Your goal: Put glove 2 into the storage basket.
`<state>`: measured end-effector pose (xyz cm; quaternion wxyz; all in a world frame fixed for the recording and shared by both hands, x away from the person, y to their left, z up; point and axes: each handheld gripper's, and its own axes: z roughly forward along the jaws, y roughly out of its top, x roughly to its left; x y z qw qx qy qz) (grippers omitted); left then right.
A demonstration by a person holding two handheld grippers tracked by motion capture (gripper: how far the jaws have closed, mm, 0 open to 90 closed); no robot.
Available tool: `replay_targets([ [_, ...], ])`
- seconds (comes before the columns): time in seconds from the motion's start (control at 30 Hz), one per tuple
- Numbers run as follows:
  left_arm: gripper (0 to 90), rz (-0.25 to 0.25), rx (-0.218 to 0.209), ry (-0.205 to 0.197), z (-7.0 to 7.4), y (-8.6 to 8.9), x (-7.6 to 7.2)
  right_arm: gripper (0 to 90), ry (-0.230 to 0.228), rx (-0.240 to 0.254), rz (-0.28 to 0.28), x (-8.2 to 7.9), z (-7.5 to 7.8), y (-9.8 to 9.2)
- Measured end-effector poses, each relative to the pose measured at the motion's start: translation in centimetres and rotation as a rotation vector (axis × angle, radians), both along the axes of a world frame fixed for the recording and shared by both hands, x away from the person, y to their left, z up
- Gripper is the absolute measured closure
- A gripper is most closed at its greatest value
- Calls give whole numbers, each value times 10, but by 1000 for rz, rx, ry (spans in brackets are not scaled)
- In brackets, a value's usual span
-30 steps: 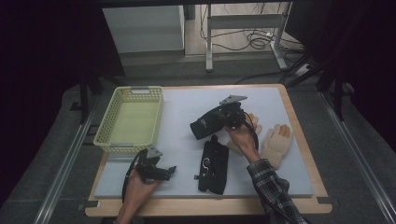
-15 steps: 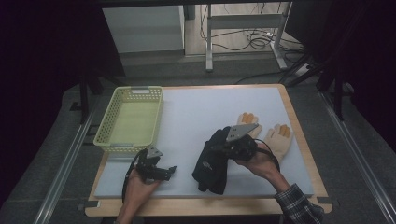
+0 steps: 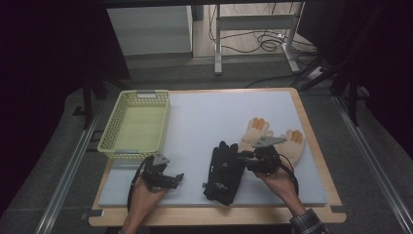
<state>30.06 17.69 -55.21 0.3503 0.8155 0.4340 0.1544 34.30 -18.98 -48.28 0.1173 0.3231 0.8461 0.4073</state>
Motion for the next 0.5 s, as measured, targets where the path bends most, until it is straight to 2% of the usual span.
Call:
replay_targets([
  [0.03, 62, 0, 0, 0, 0, 0, 0, 541, 5, -14, -44, 3, -8, 2],
  [0.17, 62, 0, 0, -1, 0, 0, 0, 512, -14, -49, -78, 15, -21, 7],
  [0.2, 62, 0, 0, -1, 0, 0, 0, 638, 18, -61, -95, 24, -28, 10],
  [0.27, 63, 0, 0, -1, 0, 0, 0, 796, 45, -66, -90, 27, -35, 13],
  [0.3, 62, 0, 0, -1, 0, 0, 0, 796, 45, -66, -90, 27, -35, 13],
  [0.33, 62, 0, 0, -1, 0, 0, 0, 853, 38, -74, -98, 25, -37, 15],
  [0.37, 62, 0, 0, -1, 0, 0, 0, 874, 28, -89, -97, 23, -36, 15],
  [0.5, 62, 0, 0, 0, 0, 0, 0, 878, -3, -70, -89, 18, -24, 13],
])
